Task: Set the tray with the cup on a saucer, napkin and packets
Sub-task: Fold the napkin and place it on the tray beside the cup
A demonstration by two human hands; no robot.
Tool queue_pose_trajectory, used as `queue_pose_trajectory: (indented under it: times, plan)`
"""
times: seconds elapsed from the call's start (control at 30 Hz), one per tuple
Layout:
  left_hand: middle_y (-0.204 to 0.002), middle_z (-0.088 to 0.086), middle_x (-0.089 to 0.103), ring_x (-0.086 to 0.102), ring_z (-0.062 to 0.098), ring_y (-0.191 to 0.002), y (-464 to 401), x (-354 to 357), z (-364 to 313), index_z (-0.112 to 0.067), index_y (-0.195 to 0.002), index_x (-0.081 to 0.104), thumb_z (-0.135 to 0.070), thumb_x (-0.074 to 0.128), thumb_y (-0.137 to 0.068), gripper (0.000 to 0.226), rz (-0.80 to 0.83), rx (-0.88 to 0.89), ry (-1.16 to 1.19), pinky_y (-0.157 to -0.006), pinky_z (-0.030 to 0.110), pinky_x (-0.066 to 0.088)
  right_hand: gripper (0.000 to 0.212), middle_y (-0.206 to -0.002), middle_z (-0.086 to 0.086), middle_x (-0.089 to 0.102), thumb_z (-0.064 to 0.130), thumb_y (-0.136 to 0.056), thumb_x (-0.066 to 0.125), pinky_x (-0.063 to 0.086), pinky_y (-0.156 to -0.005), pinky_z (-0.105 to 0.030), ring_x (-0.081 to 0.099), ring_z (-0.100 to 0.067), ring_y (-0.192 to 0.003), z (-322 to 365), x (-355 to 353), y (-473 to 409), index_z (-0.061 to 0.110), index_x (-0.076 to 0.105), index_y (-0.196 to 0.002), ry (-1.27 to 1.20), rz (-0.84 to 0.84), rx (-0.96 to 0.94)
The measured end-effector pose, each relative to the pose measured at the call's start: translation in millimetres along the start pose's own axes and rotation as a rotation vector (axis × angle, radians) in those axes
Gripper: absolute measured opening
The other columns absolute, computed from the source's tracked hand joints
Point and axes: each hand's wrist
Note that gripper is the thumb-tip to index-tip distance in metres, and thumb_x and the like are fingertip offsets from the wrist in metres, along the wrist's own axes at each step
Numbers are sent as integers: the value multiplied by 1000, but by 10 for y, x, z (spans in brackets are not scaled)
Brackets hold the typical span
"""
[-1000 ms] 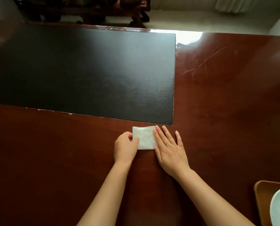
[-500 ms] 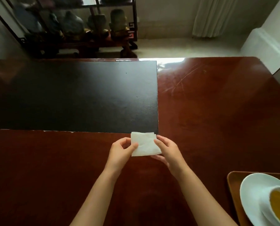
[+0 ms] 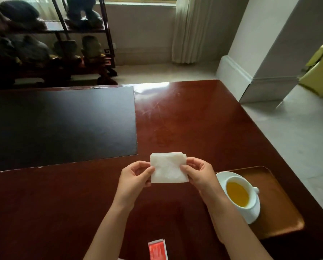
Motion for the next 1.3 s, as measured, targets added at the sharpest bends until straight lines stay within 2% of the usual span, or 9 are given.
queue_pose_trajectory:
  times: [0.13,0.3,0.43,0.63,0.83,0.97,1.03,1.17,1.3]
  plan:
    - [-67,-1,72,66,7,-60,106,532,-49,-14,-76,70,-8,68,-83,10,0,63,-6,-49,18,53,9,-81,-11,72,3,-82,65,58,-62,-29,69,-19,-73,88,-509,134,9,70,-86,15,-46,-61]
    - [-69,-3,72,68,7,-64,163,1443,21,-20,-73,72,-9,71,-81,13,11,138,-48,-50,18,52,6,-85,-15,71,6,-80,68,58,-69,-38,68,-23,-80,100,-1439,153,7,68,-86,148,-132,-108]
    - [-67,-3,71,67,8,-63,243,2398,169,-20,-72,71,-9,71,-81,14,-58,115,-96,-50,19,52,5,-76,-2,72,11,-78,71,58,-58,-24,68,-12,-71,43,-2395,97,16,69,-79,254,-125,-94]
    - [-77,-7,71,69,8,-72,312,3415,317,-22,-84,69,-9,70,-82,13,-98,108,-258,-59,18,55,4,-78,-2,71,13,-79,70,58,-66,-36,67,-17,-76,-140,-3371,-118,16,68,-79,325,-162,-10]
    - [-108,-4,59,59,9,-97,396,3831,517,-14,-123,54,-6,66,-84,42,-140,285,-576,-77,19,55,8,-78,2,70,15,-79,70,53,-54,-21,66,-11,-75,-494,-3678,-413,21,67,-76,338,-147,62]
    - [-131,-2,51,48,9,-119,559,4035,804,-15,-134,47,-8,62,-86,51,44,349,-819,-99,18,38,6,-79,2,69,14,-81,68,49,-52,-16,66,-11,-75,-784,-3718,-558,19,66,-79,390,-100,112]
    - [-134,6,53,52,19,-122,590,4130,964,-12,-135,46,-3,65,-82,56,161,367,-934,-99,28,44,4,-81,2,68,13,-82,67,52,-57,-19,65,-11,-77,-887,-3721,-604,17,65,-82,466,-85,92]
    - [-141,11,49,46,27,-130,597,4266,1121,-10,-137,44,-6,72,-71,72,303,297,-1131,-99,36,45,6,-81,4,65,14,-83,66,41,-55,-5,59,-6,-73,-998,-3740,-618,18,63,-86,673,-112,-25]
    - [-155,13,18,17,27,-143,568,4352,1150,-11,-147,19,-15,57,-86,71,325,227,-1227,-112,37,26,28,-99,-5,67,7,-78,71,55,-70,-25,63,-19,-89,-1027,-3767,-555,12,64,-104,888,-150,-244]
Point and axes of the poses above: each hand's wrist, its own y-axis away from the middle knuckle, its own x-axis out of the palm, z = x × y
